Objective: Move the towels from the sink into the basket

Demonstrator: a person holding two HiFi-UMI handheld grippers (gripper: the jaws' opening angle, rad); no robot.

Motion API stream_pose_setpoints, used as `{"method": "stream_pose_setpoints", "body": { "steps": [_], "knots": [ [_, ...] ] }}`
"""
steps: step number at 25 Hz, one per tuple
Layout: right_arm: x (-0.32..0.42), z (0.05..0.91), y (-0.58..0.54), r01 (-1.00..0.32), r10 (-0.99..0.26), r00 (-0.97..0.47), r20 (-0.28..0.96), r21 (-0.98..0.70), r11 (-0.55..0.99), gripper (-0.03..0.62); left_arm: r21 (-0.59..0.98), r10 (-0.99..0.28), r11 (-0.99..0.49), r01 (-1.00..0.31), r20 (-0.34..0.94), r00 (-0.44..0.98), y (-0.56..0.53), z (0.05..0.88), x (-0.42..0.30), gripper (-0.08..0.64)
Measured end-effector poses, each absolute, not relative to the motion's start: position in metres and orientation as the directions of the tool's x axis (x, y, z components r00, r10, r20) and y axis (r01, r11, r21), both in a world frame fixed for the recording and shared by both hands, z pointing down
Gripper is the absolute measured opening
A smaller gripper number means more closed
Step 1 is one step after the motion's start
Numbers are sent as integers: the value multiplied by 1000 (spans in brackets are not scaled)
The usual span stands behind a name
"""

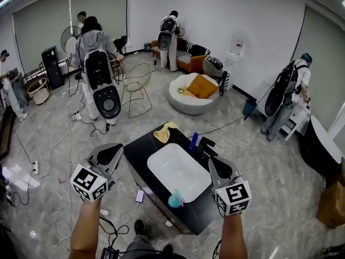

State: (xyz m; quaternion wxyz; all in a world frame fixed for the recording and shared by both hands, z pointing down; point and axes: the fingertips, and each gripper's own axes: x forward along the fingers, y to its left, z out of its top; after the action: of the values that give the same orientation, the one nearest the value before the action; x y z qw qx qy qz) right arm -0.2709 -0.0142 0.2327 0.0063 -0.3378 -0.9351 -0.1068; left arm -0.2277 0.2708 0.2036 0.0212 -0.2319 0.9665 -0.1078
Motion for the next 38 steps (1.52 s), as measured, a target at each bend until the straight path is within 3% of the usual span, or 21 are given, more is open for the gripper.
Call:
{"method": "stream_pose_setpoints", "body": {
  "steps": [25, 38],
  "knots": [
    [-401, 247, 83, 502, 485, -865, 131, 203, 841, 9, -162, -613, 780, -604, -10, -790, 367, 222, -416, 6],
    [-450, 247, 139, 516, 495, -856, 149, 189, 835, 11, -127, -647, 759, -639, -30, -762, 413, 231, -464, 6]
  ]
}}
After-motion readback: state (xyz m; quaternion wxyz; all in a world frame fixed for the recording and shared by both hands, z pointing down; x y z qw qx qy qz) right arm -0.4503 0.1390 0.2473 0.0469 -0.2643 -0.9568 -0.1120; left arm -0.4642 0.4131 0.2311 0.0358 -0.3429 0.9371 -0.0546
